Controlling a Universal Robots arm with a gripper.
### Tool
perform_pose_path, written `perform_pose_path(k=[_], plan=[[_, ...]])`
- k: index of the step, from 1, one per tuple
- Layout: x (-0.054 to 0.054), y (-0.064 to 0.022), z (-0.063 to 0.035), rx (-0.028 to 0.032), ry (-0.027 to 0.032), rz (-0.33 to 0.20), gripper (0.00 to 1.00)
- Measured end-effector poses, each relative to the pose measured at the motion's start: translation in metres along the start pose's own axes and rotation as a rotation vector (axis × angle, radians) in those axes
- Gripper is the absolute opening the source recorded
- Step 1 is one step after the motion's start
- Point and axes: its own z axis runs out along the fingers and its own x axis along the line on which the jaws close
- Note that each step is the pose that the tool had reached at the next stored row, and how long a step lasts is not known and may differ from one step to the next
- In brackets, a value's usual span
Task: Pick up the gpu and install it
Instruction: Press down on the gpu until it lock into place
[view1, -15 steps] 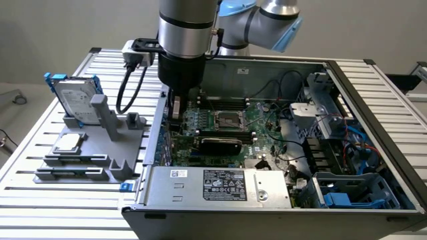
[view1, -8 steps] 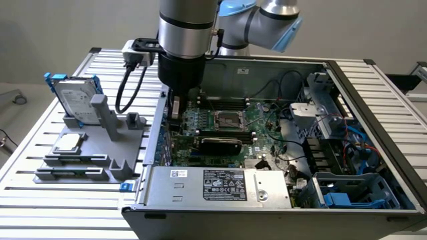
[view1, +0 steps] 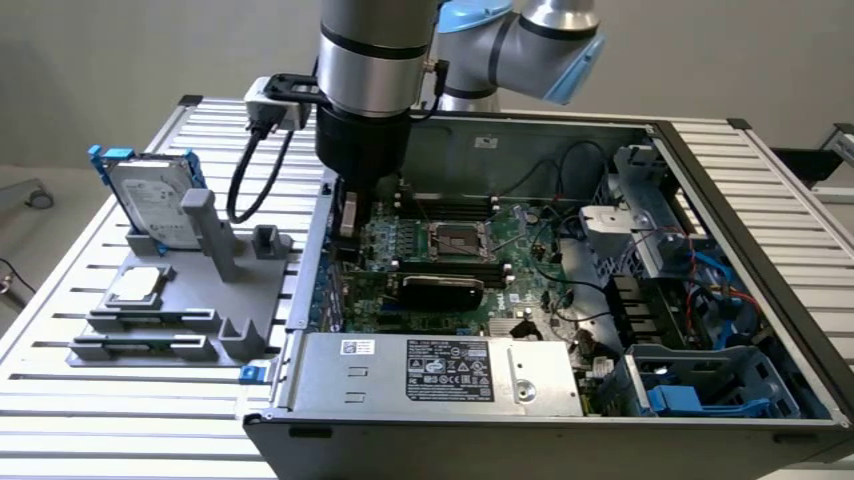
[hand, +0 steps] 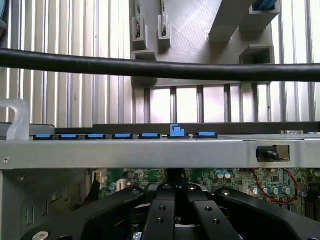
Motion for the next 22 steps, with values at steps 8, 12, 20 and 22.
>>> perform_pose_path(k=[8,12,20,22], plan=[[0.0,-0.0004,-0.0001,-0.0162,-0.0005,0.024,0.11],[0.0,-0.0008,-0.0003,-0.027,-0.0007,0.035,0.11],[-0.0001,-0.0028,-0.0004,-0.0336,-0.0035,0.053,0.11],[-0.0002,-0.004,-0.0005,-0.0355,-0.0042,0.056,0.11]])
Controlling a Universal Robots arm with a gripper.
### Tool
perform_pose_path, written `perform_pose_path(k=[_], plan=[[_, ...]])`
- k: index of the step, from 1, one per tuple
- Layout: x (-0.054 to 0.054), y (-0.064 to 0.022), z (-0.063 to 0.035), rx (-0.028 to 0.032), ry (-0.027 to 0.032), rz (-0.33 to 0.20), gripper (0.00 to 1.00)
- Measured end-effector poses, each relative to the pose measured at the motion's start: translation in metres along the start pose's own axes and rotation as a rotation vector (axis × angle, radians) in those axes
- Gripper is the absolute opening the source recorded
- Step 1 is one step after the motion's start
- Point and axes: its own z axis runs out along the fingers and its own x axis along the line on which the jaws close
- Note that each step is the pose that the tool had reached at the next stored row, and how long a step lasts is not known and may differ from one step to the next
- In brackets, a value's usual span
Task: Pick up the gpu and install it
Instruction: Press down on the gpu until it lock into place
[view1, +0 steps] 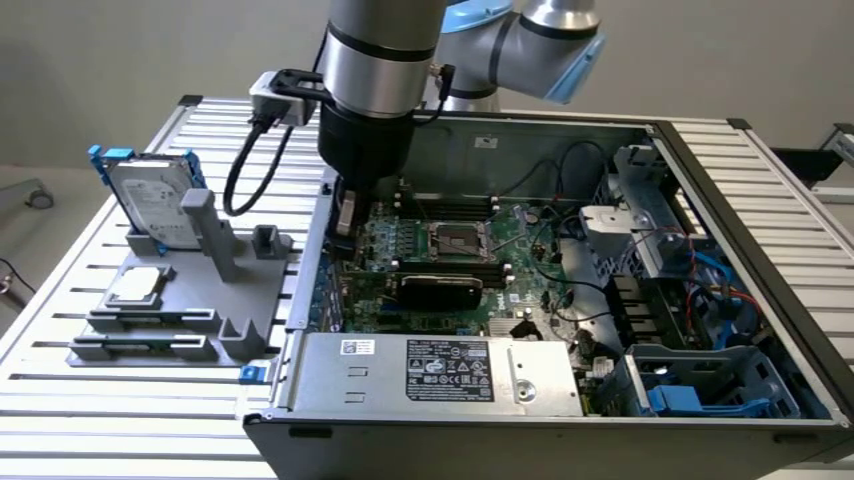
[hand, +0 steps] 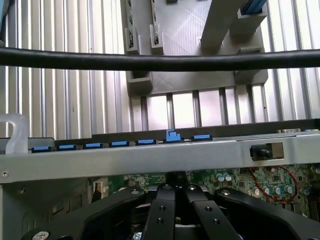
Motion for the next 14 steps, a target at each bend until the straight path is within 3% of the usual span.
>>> perform_pose_path(k=[8,14], plan=[[-0.001,-0.0095,-0.0059,-0.0223,0.0024,0.004,0.11],[-0.002,-0.0294,-0.0106,-0.0284,0.0032,0.004,0.11]])
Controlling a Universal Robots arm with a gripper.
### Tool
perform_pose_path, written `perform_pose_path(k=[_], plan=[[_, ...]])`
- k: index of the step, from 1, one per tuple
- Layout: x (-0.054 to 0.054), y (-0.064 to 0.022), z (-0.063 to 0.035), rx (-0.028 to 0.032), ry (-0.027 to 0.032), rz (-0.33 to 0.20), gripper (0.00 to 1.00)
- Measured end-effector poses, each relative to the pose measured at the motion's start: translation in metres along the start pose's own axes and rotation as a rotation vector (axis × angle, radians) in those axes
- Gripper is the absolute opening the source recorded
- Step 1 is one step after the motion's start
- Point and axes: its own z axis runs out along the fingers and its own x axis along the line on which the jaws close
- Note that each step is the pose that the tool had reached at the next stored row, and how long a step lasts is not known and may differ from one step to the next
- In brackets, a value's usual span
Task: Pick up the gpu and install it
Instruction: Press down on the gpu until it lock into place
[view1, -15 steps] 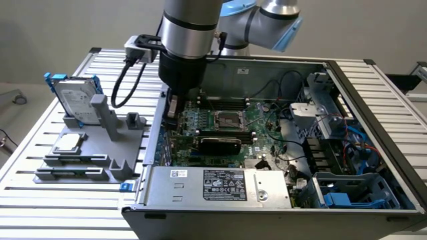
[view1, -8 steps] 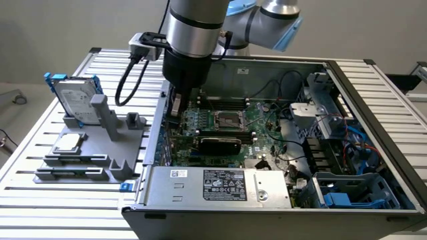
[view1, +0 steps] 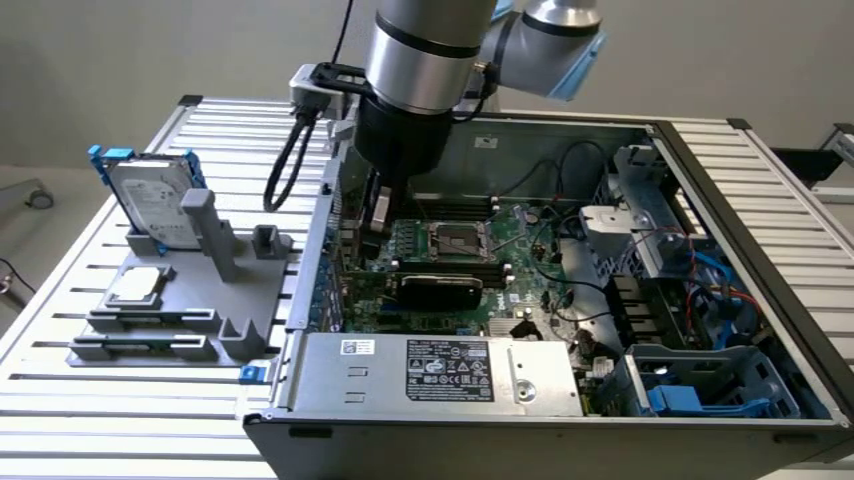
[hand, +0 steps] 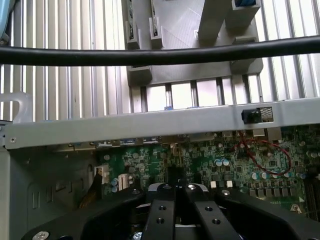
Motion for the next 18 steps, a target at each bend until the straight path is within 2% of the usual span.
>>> perform_pose_path(k=[4,6,7,8,9,11,12,13,15,18], plan=[[-0.001,-0.0105,-0.0027,0.0003,0.0001,0.0,0.11],[-0.001,-0.0144,-0.0037,0.0035,-0.0001,0.0,0.11],[-0.001,-0.0161,-0.0041,0.0076,-0.0005,0.0,0.11],[-0.001,-0.0178,-0.0044,0.0142,-0.0013,0.001,0.11],[-0.002,-0.0193,-0.0048,0.0241,-0.0023,0.001,0.11],[-0.002,-0.0217,-0.0053,0.0497,-0.0054,0.002,0.11],[-0.002,-0.0226,-0.0054,0.0632,-0.0079,0.002,0.11],[-0.001,-0.023,-0.0054,0.0714,-0.0138,0.002,0.11],[-0.001,-0.0236,-0.0058,0.0712,-0.0186,0.001,0.11],[-0.001,-0.0236,-0.0058,0.0711,-0.0187,0.001,0.11]])
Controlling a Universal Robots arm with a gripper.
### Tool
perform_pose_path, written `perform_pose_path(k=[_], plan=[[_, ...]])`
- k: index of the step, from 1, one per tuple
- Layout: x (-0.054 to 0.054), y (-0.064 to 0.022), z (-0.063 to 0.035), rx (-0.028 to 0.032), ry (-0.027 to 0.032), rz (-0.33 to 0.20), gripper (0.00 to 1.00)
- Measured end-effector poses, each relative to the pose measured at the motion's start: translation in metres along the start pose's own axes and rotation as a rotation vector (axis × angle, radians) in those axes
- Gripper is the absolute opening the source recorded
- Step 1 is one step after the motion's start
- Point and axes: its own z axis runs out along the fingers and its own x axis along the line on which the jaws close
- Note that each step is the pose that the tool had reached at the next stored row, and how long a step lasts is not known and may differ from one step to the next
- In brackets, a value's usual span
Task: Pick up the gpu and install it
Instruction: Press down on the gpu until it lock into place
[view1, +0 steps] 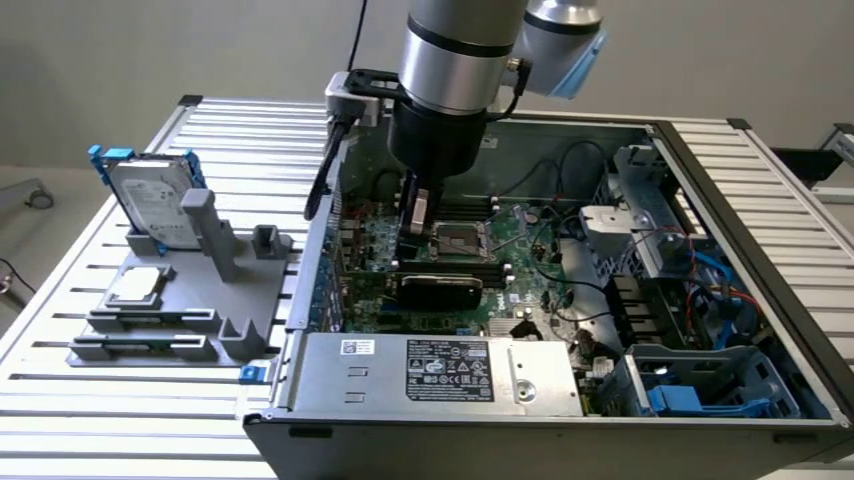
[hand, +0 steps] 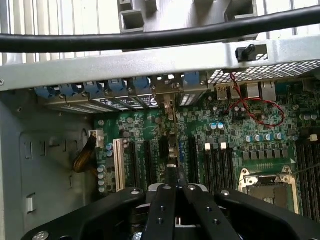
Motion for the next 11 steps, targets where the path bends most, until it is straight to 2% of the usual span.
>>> perform_pose_path(k=[11], plan=[[0.0,0.0,0.0,0.0,0.0,0.0,0.11]])
